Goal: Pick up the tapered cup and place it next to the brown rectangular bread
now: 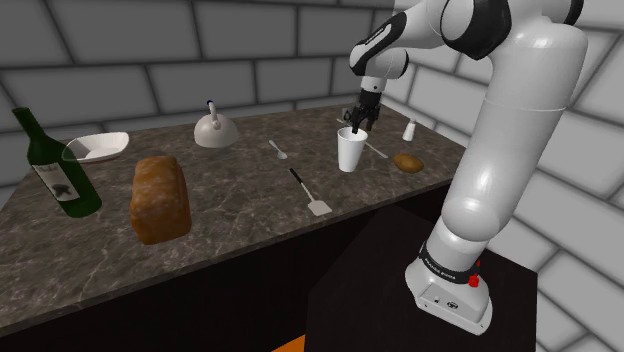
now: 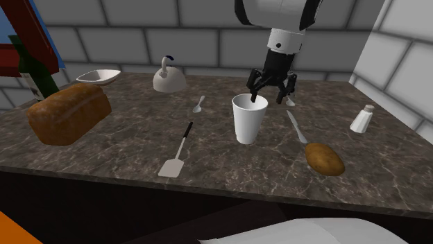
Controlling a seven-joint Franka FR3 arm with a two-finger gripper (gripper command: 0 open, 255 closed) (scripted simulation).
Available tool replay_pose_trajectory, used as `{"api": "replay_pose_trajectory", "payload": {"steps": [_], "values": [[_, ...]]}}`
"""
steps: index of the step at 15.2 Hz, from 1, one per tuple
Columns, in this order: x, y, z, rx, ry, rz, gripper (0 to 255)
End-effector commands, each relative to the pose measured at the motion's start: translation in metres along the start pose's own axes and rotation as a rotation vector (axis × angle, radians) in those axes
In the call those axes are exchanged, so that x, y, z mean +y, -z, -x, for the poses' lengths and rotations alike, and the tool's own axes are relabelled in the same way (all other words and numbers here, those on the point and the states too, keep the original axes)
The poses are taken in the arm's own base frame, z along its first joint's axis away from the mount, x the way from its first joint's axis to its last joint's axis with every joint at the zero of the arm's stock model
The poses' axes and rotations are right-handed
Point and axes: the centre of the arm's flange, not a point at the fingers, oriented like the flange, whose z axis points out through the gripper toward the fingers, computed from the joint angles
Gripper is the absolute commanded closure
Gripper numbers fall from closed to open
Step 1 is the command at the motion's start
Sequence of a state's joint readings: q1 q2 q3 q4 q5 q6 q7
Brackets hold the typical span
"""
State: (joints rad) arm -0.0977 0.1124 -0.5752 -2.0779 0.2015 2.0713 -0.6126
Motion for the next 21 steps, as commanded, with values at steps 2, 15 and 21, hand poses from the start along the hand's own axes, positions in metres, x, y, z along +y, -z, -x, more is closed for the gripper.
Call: {"api": "replay_pose_trajectory", "payload": {"steps": [2,15,21], "values": [[0.0,-0.016,0.0,0.001,0.0,0.0,0],[0.0,-0.024,0.0,0.0,0.0,0.0,255],[0.0,-0.024,0.0,0.001,0.0,0.0,255]]}}
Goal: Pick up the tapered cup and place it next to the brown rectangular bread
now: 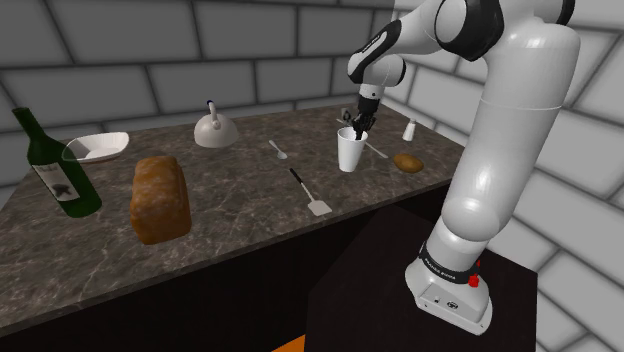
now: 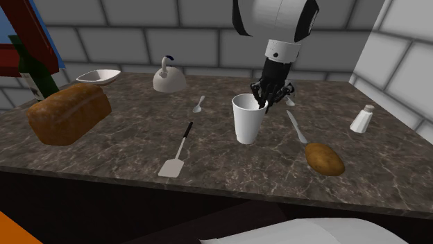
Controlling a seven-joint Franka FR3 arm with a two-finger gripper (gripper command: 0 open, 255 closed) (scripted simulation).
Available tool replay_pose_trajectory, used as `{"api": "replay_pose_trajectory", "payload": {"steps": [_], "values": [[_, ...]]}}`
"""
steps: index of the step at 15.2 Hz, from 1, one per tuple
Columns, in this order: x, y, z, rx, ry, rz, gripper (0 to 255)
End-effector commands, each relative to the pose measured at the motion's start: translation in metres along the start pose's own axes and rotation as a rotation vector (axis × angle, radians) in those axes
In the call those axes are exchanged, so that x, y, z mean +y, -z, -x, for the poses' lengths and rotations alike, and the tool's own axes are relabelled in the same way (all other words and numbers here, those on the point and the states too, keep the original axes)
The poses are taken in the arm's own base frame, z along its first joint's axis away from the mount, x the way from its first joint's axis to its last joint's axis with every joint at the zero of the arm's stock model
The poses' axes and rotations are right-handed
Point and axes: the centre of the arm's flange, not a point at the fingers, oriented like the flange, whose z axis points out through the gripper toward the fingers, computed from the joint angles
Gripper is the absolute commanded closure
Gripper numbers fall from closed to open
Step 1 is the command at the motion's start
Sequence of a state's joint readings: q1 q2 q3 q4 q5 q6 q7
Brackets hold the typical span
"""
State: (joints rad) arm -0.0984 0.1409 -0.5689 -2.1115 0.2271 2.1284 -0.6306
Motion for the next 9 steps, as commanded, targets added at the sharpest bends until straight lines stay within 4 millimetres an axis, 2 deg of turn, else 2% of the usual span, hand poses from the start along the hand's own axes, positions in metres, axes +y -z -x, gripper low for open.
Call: {"api": "replay_pose_trajectory", "payload": {"steps": [1,9], "values": [[-0.001,0.005,0.0,-0.001,0.0,0.0,255],[-0.007,0.047,0.001,-0.001,0.0,0.0,255]]}}
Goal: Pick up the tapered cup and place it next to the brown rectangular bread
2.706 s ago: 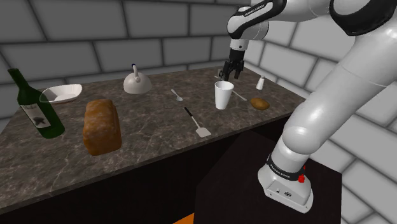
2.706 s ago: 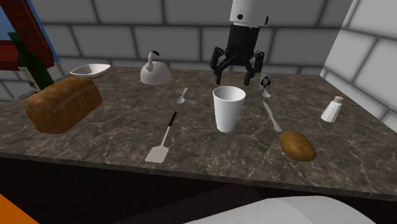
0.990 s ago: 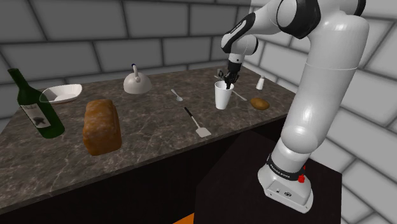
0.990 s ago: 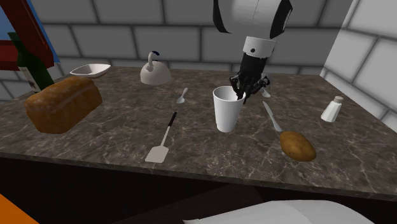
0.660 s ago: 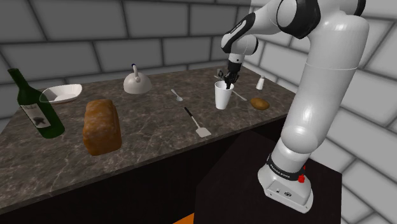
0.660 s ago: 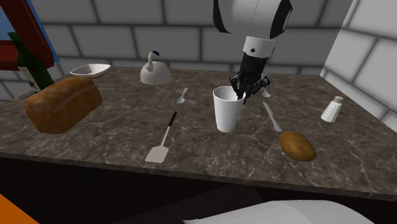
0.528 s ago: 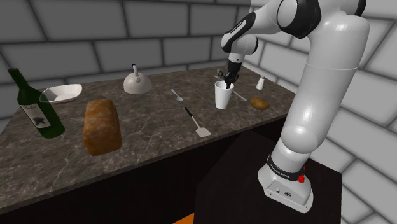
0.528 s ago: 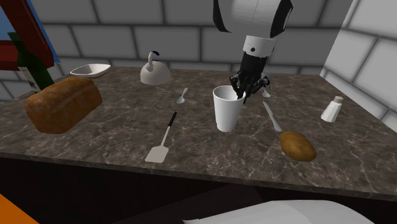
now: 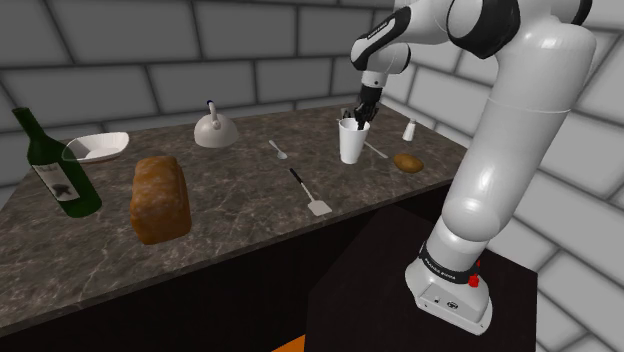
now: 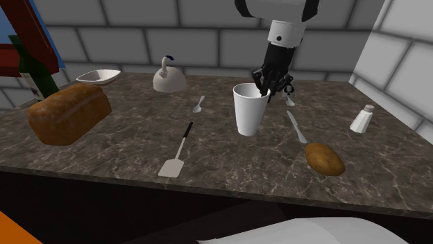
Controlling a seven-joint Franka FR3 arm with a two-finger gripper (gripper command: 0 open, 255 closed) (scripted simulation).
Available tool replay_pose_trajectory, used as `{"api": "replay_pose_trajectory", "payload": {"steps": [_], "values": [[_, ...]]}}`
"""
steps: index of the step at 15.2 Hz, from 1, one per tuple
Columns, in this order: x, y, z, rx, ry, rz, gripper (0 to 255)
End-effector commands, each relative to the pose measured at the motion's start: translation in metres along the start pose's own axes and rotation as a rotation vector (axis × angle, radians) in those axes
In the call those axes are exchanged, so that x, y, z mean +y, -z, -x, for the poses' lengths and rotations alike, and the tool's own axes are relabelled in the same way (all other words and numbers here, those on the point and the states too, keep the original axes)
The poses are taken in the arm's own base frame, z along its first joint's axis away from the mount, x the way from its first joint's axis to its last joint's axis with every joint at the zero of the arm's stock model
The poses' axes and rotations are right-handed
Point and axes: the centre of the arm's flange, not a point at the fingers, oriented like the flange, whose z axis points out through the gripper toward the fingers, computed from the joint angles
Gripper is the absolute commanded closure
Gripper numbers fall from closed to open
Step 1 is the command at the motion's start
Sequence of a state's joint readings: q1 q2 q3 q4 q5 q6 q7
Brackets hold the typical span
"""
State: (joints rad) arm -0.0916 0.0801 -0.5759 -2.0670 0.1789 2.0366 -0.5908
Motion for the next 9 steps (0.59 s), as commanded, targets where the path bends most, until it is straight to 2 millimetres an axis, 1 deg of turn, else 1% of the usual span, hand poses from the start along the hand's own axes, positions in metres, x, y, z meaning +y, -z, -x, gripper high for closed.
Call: {"api": "replay_pose_trajectory", "payload": {"steps": [1,9], "values": [[-0.002,0.011,-0.001,0.0,0.0,0.0,255],[-0.008,0.053,0.0,0.0,0.0,0.0,255]]}}
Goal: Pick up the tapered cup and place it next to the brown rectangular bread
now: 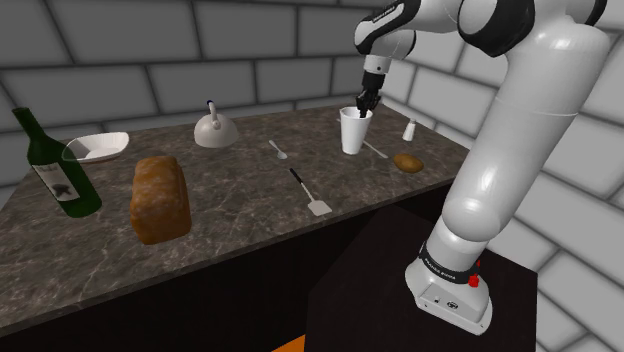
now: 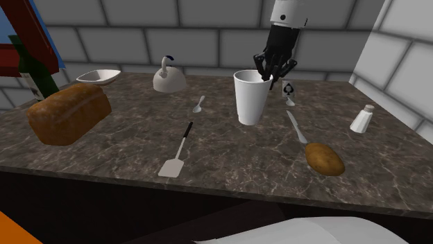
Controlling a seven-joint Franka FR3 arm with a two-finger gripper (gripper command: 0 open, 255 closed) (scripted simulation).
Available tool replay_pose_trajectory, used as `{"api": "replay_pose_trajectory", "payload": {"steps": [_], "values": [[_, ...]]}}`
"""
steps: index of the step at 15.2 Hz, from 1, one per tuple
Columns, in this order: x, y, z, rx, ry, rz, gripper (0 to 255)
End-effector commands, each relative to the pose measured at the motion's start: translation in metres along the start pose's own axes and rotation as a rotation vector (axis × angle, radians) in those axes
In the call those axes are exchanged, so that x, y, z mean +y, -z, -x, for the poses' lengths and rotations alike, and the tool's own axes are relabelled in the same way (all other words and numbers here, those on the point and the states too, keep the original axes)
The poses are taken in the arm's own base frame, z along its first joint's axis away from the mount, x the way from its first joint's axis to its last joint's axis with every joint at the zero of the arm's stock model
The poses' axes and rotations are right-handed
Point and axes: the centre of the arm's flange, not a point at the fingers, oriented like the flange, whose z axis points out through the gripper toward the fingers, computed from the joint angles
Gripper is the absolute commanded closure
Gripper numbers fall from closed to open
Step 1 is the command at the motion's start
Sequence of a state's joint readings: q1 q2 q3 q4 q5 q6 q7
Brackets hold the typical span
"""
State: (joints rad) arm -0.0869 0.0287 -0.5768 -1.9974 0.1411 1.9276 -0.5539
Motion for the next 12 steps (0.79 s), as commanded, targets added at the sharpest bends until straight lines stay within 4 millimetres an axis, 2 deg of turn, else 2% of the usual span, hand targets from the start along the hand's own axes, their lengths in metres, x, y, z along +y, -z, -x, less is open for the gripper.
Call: {"api": "replay_pose_trajectory", "payload": {"steps": [1,12], "values": [[-0.002,0.012,-0.001,0.0,0.0,0.0,255],[-0.01,0.069,0.001,0.0,0.0,0.0,255]]}}
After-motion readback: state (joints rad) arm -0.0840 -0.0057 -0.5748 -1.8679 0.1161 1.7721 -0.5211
